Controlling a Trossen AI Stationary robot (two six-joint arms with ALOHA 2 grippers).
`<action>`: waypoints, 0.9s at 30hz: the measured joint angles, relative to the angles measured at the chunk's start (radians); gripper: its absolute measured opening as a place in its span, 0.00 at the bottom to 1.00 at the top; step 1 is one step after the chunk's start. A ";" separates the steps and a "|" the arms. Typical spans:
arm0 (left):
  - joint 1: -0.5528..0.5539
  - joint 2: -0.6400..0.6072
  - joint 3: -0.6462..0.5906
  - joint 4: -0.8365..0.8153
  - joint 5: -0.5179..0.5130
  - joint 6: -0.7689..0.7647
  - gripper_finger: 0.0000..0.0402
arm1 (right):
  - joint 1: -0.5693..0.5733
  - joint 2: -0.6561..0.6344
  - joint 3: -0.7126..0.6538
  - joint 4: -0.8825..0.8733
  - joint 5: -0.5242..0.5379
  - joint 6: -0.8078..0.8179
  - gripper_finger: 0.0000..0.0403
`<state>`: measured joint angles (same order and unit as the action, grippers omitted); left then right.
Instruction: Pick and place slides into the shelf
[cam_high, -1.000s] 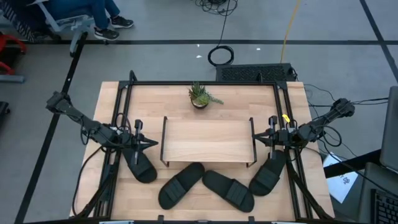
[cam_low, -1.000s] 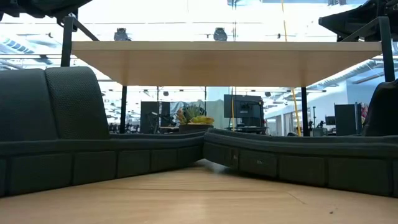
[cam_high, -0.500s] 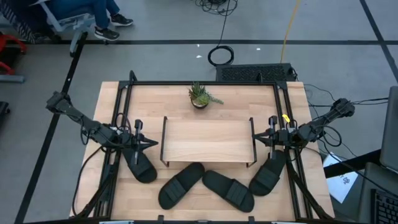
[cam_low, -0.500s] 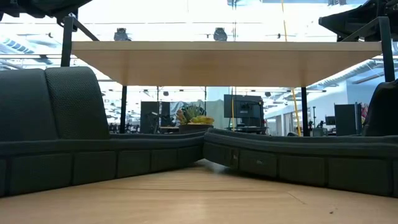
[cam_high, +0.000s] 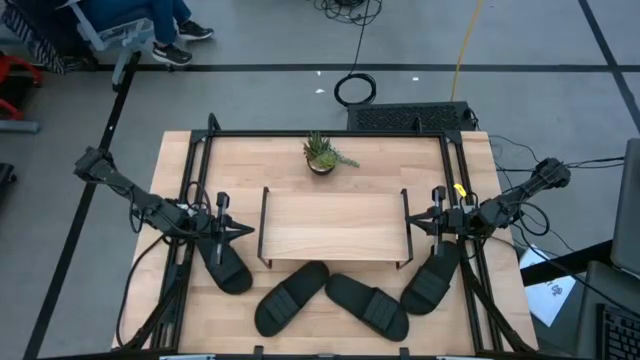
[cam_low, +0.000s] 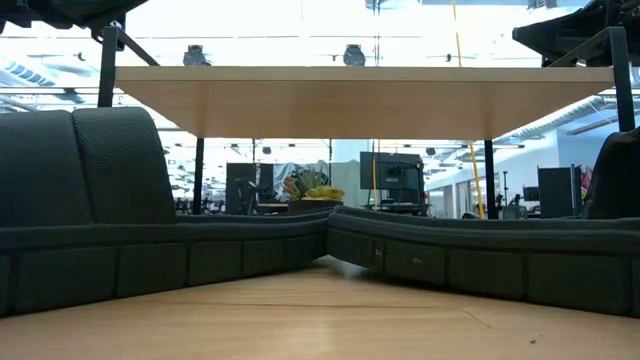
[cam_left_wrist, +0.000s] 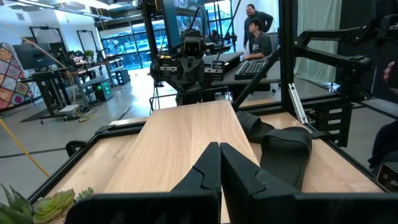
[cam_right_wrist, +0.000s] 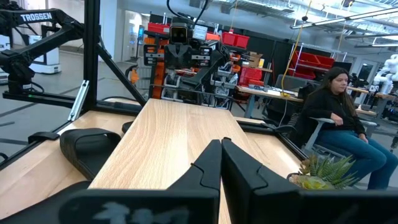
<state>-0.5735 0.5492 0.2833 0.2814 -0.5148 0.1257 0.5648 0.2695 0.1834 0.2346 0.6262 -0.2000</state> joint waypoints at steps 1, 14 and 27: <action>0.000 0.000 0.000 0.000 0.000 0.000 0.01 | 0.000 0.000 0.000 0.000 0.000 -0.005 0.00; 0.000 0.000 0.000 0.000 0.000 0.000 0.01 | -0.002 0.000 0.000 0.001 0.000 -0.058 0.00; 0.000 0.000 0.000 0.000 0.000 0.000 0.01 | -0.002 0.000 0.000 0.086 0.002 -0.074 0.00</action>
<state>-0.5737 0.5495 0.2835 0.2816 -0.5152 0.1257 0.5625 0.2691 0.1833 0.3209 0.6281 -0.2743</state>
